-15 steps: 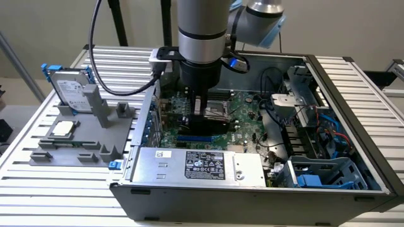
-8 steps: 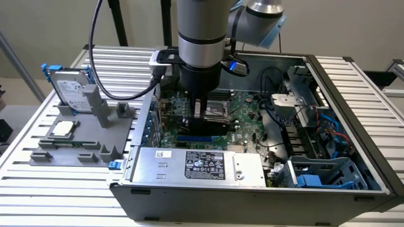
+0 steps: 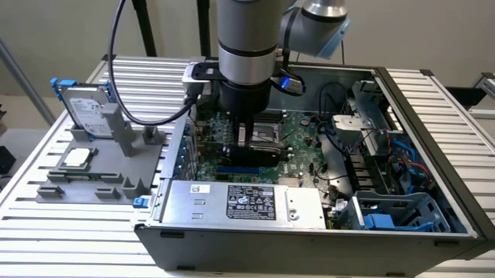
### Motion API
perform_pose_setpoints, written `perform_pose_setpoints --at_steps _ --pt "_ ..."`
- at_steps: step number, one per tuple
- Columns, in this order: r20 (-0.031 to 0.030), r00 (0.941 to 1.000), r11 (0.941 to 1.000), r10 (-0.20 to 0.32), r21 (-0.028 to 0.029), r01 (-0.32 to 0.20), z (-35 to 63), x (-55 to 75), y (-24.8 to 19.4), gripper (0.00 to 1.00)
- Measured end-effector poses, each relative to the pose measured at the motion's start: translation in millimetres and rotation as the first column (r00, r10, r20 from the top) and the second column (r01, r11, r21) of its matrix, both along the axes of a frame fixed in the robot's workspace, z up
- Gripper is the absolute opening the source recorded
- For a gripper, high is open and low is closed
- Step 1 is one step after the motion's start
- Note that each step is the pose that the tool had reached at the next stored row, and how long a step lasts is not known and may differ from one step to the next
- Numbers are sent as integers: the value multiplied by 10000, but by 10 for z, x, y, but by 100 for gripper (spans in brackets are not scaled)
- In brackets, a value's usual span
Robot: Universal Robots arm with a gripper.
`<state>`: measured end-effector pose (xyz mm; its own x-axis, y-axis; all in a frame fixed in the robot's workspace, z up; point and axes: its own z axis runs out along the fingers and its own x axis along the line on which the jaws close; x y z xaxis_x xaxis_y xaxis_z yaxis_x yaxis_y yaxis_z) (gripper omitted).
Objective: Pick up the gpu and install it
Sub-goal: 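Insert the gpu into the slot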
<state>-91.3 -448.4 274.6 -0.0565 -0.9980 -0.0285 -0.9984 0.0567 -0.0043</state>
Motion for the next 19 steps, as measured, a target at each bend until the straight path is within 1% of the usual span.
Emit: perform_pose_setpoints --at_steps 2,5,7,11,13,19 --pt "-24 10000 10000 20 11 -20 -5 0 -9 0" --pt "-40 10000 10000 23 32 -23 -7 0 -10 0" --pt "-43 10000 10000 24 50 -24 -9 -2 -10 0" --pt "-40 10000 9999 78 111 -77 -17 -10 -10 0" --pt "-40 9999 9998 134 126 -133 -23 -17 -10 0" --pt "-41 9998 9998 177 133 -176 -45 -33 -10 0"
